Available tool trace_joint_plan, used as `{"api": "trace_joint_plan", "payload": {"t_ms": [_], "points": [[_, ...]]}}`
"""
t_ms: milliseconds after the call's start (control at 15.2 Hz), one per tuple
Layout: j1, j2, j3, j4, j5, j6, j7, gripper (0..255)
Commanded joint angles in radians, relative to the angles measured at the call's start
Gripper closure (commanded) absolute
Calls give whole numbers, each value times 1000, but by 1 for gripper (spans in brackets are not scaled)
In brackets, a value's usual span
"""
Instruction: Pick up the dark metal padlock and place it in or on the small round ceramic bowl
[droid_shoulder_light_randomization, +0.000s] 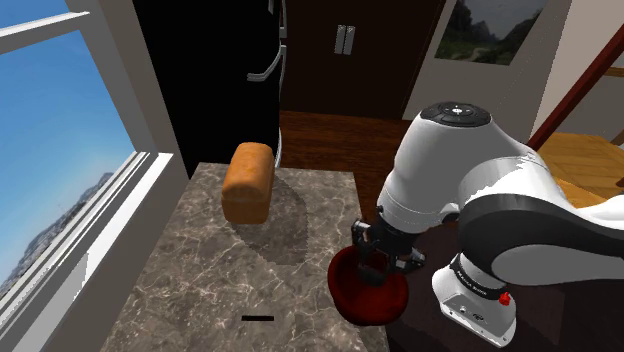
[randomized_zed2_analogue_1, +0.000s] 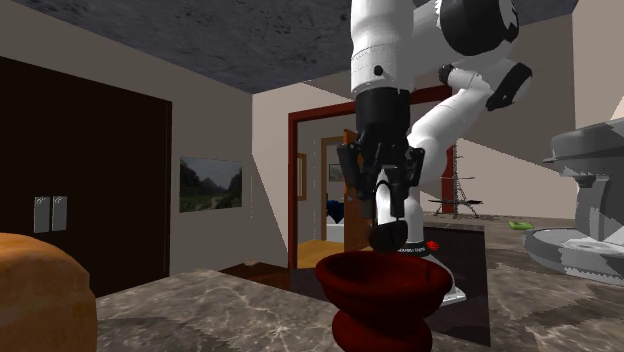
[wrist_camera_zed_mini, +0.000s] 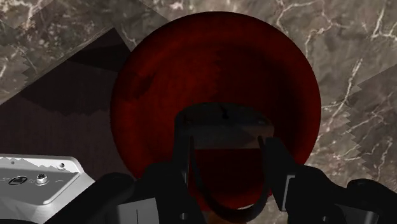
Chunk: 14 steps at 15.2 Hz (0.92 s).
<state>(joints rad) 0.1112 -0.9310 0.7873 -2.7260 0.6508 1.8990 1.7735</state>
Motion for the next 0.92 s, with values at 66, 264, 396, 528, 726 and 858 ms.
{"api": "trace_joint_plan", "payload": {"t_ms": [66,264,396,528,726,858], "points": [[4,14,30,-19,25,36,4,255],[4,35,61,-44,50,82,-1,255],[3,51,83,-59,67,115,-4,255],[1,70,106,-73,84,148,-8,255],[-5,101,143,-93,111,200,-14,255],[-7,109,152,-97,117,213,-15,255]]}}
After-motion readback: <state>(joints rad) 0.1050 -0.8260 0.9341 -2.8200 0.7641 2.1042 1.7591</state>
